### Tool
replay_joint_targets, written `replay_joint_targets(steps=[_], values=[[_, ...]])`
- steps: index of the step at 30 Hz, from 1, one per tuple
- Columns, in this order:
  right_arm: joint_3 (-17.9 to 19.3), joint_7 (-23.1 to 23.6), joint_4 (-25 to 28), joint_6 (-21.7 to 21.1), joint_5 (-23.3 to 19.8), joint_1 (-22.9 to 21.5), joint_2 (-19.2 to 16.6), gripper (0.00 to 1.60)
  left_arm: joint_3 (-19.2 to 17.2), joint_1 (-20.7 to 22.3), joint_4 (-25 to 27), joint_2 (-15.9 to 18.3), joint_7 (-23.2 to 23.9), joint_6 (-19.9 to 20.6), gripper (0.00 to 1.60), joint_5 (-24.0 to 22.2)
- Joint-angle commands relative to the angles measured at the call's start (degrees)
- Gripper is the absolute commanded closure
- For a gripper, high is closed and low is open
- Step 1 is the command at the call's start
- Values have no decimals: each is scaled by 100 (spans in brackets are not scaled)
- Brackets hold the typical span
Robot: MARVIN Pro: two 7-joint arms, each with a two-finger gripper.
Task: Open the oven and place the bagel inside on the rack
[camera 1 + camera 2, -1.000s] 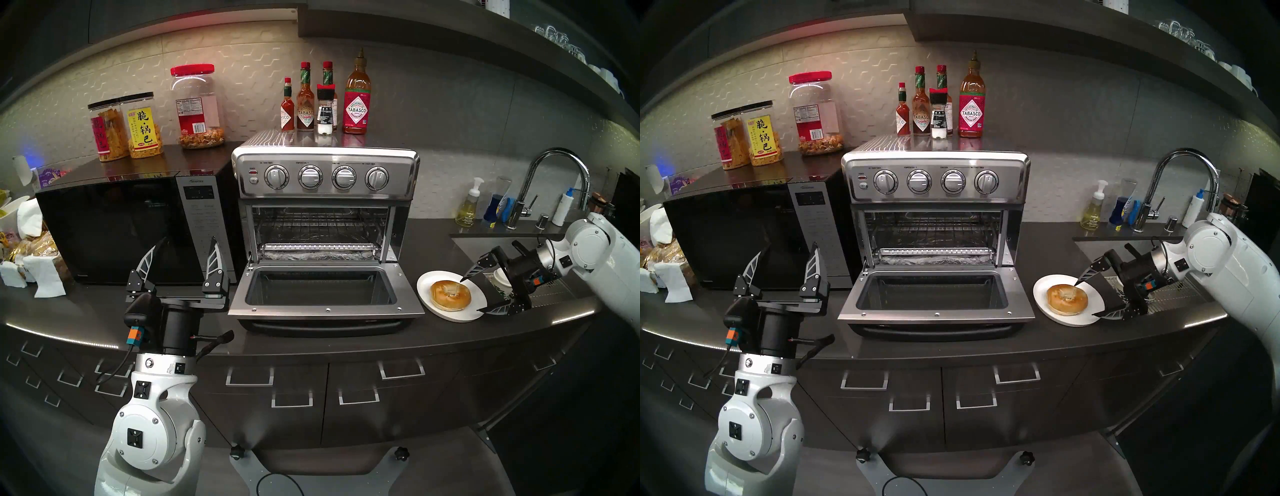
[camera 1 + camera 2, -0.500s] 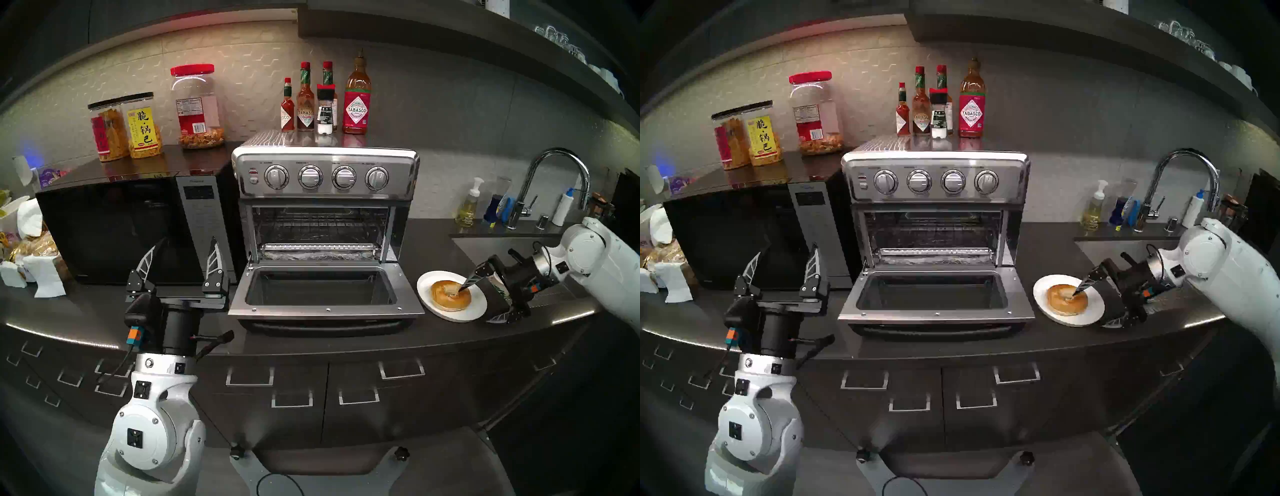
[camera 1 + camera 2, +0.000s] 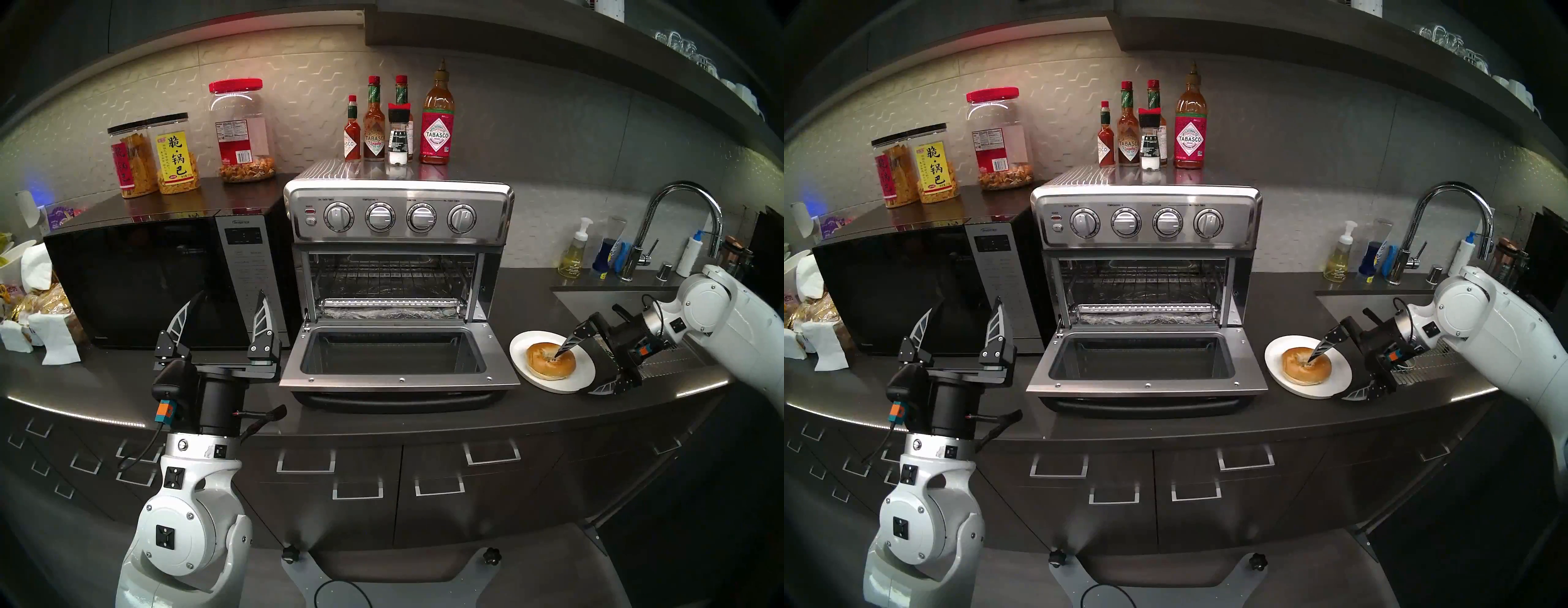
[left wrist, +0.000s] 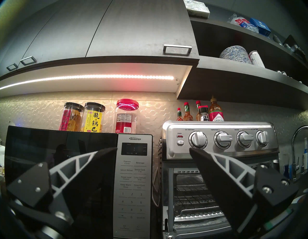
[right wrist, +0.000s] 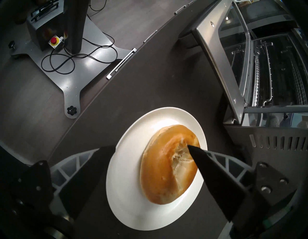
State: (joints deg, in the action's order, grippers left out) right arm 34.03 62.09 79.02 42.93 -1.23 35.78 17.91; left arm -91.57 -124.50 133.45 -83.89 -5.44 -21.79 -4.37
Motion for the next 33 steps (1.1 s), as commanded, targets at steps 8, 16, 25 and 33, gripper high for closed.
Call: replay_joint_targets(steps=[8, 16, 25, 33], values=[[-297, 621, -148, 22, -153, -811, 9, 0, 2, -10, 130, 4, 6, -13, 0, 4], [-791, 635, -284, 55, -221, -1070, 130, 0, 2, -14, 135, 5, 6, -10, 0, 4], [-1253, 530, -384, 63, -285, -1364, 232, 0, 2, -14, 136, 5, 6, -10, 0, 4], [-1570, 528, -505, 90, -337, -1610, 288, 0, 2, -15, 136, 5, 6, -10, 0, 4]])
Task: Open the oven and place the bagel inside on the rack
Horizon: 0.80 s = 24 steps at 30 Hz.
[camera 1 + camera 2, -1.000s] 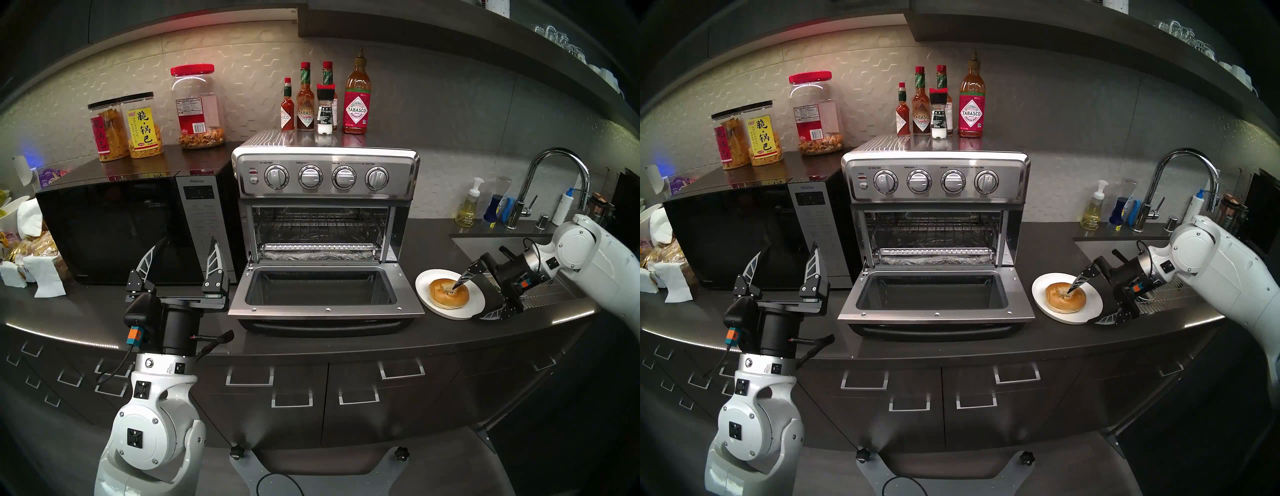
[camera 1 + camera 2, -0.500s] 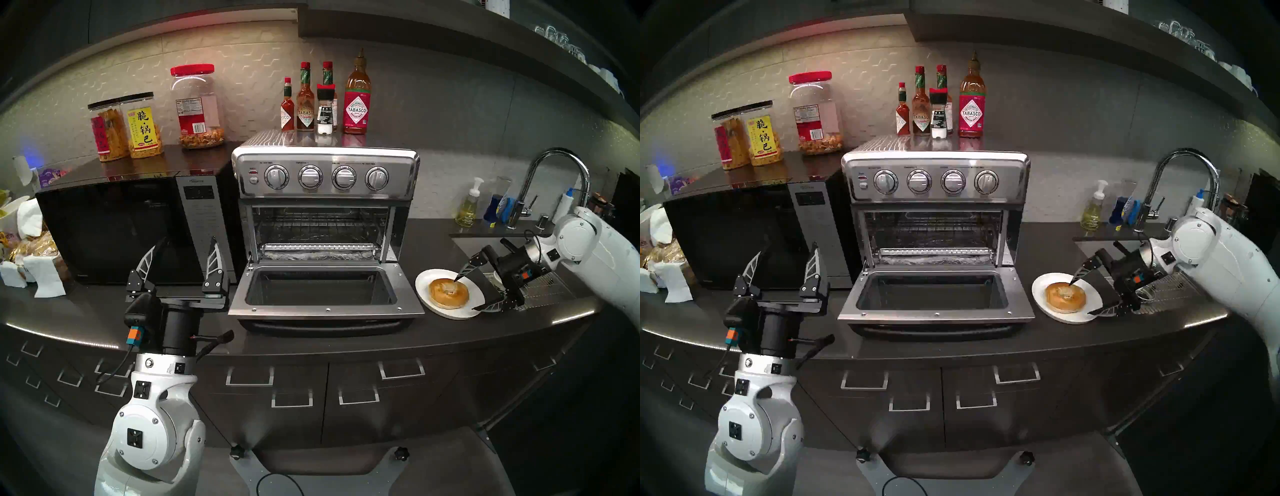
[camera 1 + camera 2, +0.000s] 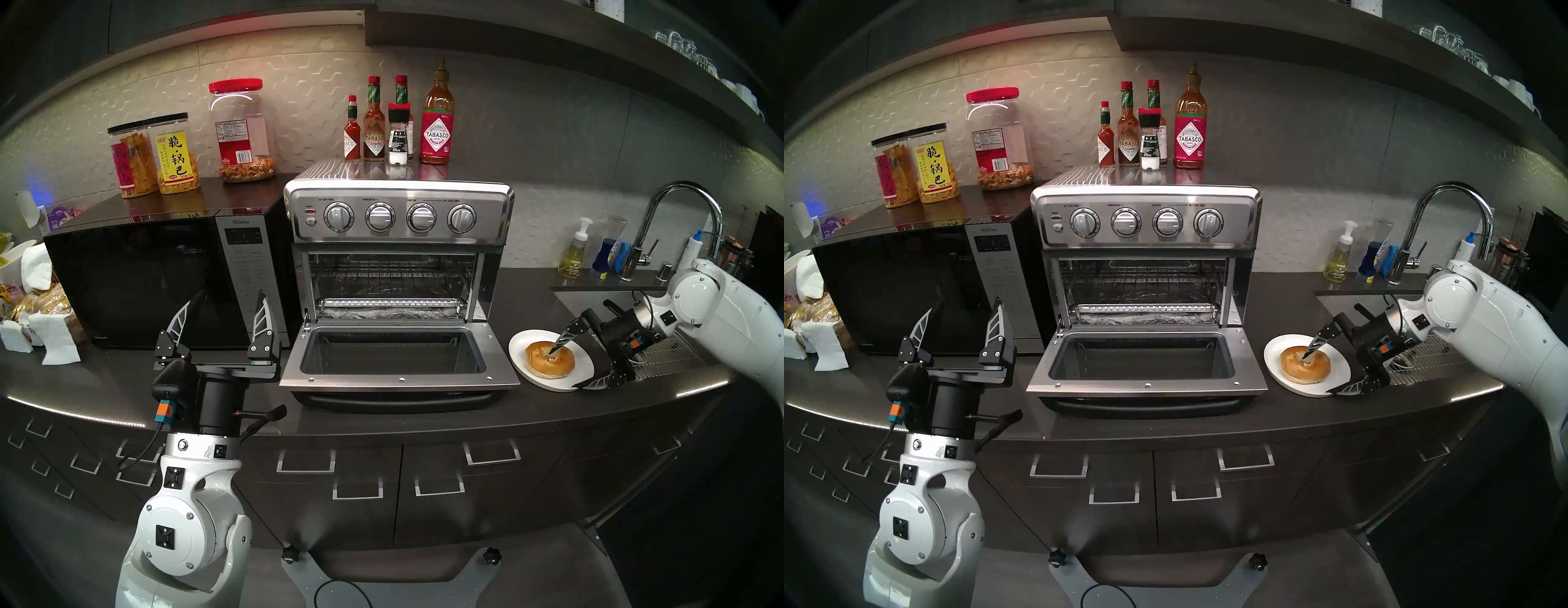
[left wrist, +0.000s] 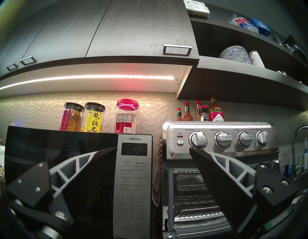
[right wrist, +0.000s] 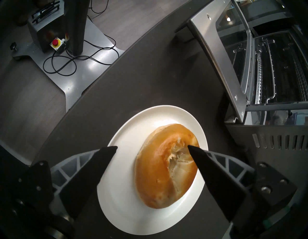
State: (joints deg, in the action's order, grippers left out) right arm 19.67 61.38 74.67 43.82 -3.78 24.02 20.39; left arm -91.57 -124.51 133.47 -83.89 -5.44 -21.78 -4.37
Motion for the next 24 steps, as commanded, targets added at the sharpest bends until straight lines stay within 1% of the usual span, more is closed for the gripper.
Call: replay_joint_targets(steps=[1, 3, 4, 5, 6, 7, 8, 9, 10, 14, 15, 18, 22, 23, 24], values=[[-189, 607, -91, 8, -91, -463, 48, 0, 2, -14, 133, 5, 6, -10, 0, 4], [-242, 665, -132, 21, -123, -499, 74, 0, 2, -15, 134, 5, 6, -10, 0, 4], [-345, 515, -118, 25, -72, -551, 53, 0, 2, -15, 134, 5, 6, -10, 0, 4], [-435, 498, -142, 35, -75, -609, 70, 2, 2, -15, 134, 5, 6, -10, 0, 4], [-431, 601, -169, 37, -122, -616, 99, 3, 2, -15, 134, 5, 6, -10, 0, 4], [-477, 603, -180, 38, -134, -647, 111, 4, 2, -15, 135, 5, 6, -10, 0, 4], [-564, 501, -192, 36, -101, -685, 122, 4, 2, -16, 135, 5, 6, -9, 0, 4], [-545, 623, -240, 37, -152, -680, 166, 6, 2, -16, 135, 5, 6, -9, 0, 4], [-635, 524, -257, 41, -116, -724, 173, 6, 2, -16, 136, 5, 6, -9, 0, 4], [-735, 602, -387, 48, -171, -798, 257, 10, 2, -16, 136, 5, 6, -8, 0, 4], [-829, 477, -411, 58, -125, -846, 263, 13, 2, -16, 136, 5, 6, -8, 0, 4], [-896, 556, -506, 66, -176, -900, 319, 13, 2, -16, 136, 5, 6, -8, 0, 4], [-1041, 522, -610, 101, -185, -989, 367, 13, 2, -17, 136, 5, 6, -8, 0, 4], [-1082, 512, -631, 111, -190, -1016, 377, 16, 2, -17, 136, 5, 6, -8, 0, 4], [-1078, 564, -653, 118, -217, -1020, 392, 15, 2, -17, 136, 5, 6, -8, 0, 4]])
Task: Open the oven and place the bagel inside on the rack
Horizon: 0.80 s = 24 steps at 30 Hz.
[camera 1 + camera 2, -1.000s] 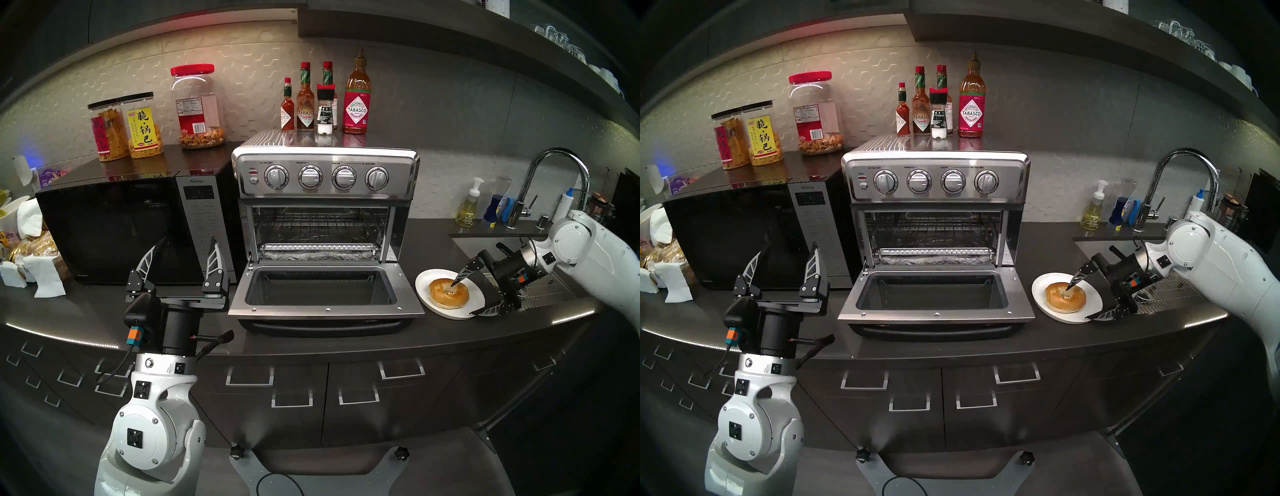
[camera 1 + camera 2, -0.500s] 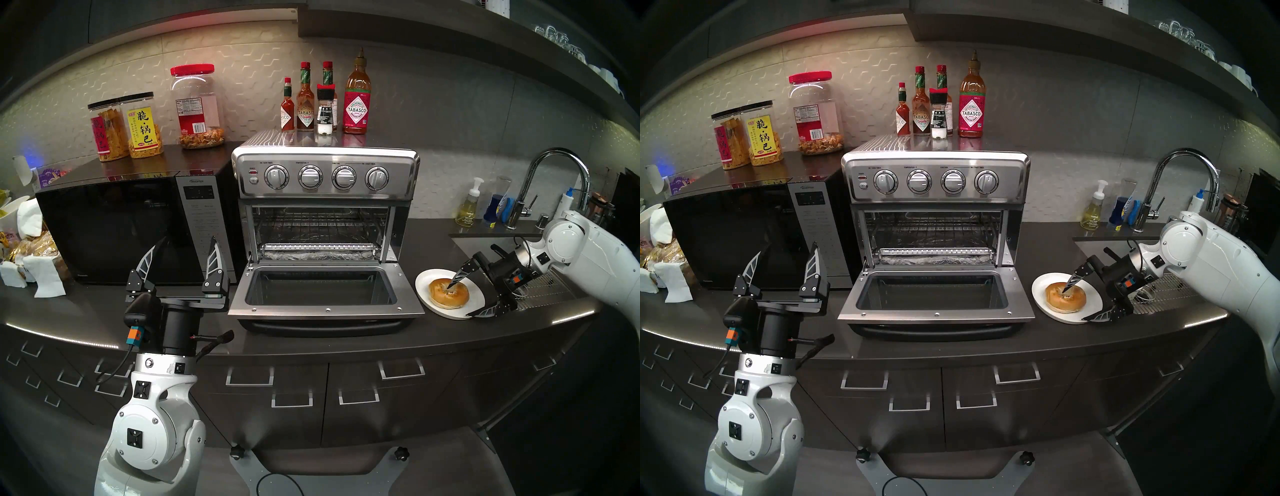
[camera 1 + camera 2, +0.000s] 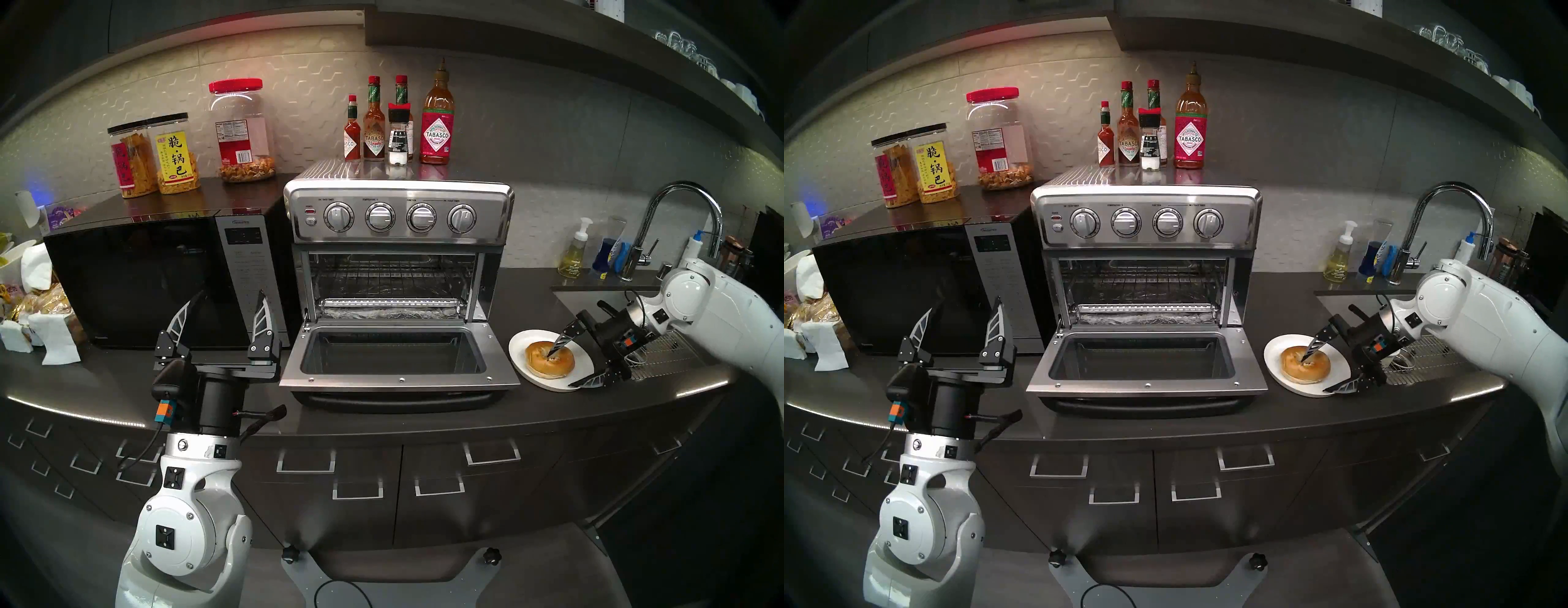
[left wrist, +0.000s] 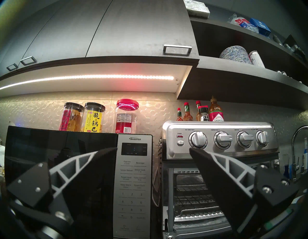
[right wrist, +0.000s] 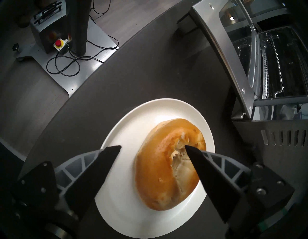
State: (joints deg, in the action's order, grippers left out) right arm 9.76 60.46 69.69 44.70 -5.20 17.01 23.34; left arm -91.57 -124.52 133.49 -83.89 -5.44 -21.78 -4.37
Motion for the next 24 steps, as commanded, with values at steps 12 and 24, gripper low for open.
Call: replay_joint_targets(steps=[12, 24], values=[[-518, 537, -187, 26, -92, -574, 138, 26, 2, -15, 135, 5, 6, -8, 0, 4], [-809, 559, -159, -61, -150, -728, 268, 33, 1, -16, 136, 5, 6, -7, 0, 4]])
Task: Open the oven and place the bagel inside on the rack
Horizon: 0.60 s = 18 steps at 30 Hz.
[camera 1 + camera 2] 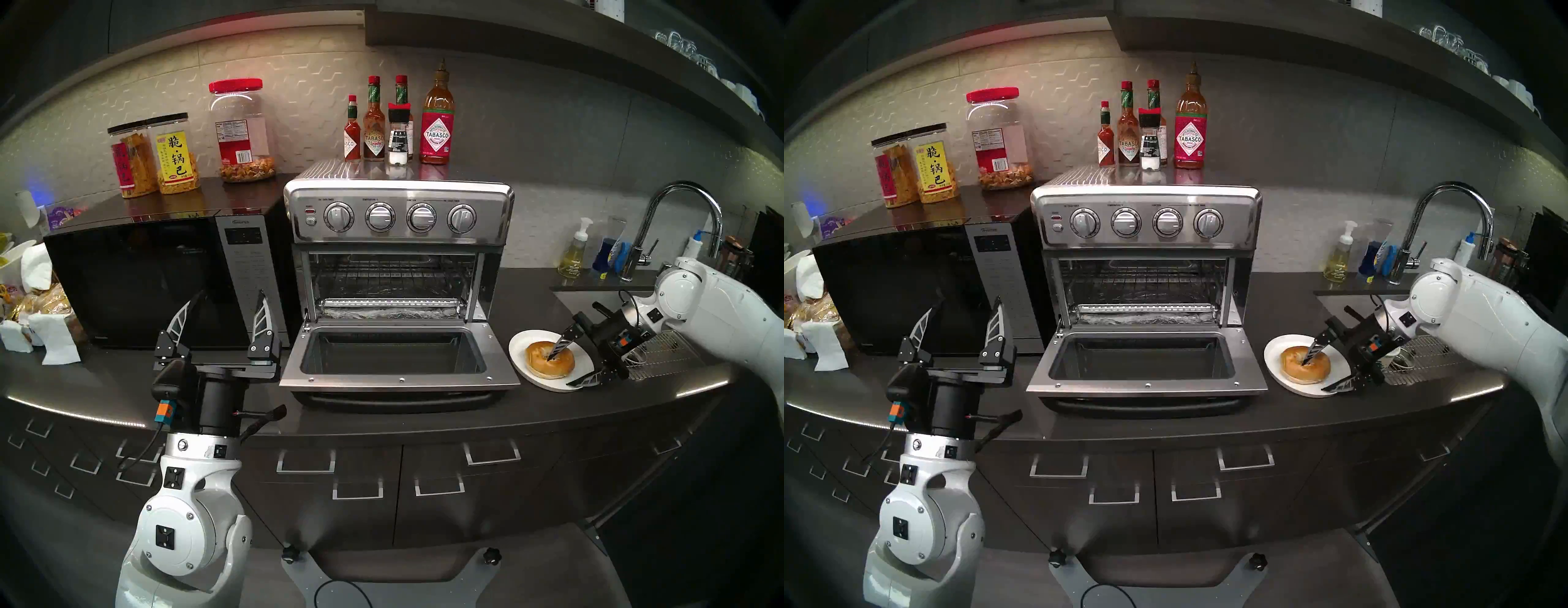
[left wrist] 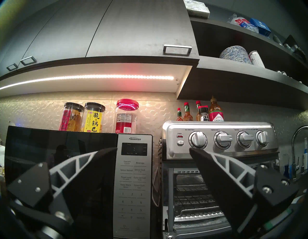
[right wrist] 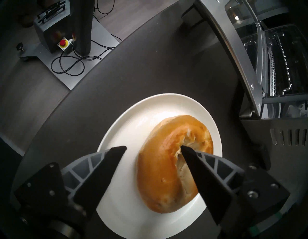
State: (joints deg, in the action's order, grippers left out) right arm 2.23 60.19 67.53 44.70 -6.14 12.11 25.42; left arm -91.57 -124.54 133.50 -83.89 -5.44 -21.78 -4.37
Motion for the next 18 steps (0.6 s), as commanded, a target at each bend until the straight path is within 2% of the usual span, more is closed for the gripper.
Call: replay_joint_targets(steps=[1, 6, 11, 17, 18], values=[[-71, 607, 84, -81, -73, -248, 58, 34, 1, -15, 135, 5, 6, -7, 0, 4], [-169, 604, 138, -152, -91, -281, 91, 40, 1, -15, 136, 5, 6, -6, 0, 4], [-262, 571, 124, -199, -91, -294, 166, 33, 1, -16, 137, 5, 6, -6, 0, 4], [-327, 535, 84, -198, -85, -306, 221, 38, 1, -16, 138, 5, 6, -5, 0, 4], [-344, 533, 94, -201, -92, -316, 224, 45, 1, -16, 138, 5, 6, -5, 0, 4]])
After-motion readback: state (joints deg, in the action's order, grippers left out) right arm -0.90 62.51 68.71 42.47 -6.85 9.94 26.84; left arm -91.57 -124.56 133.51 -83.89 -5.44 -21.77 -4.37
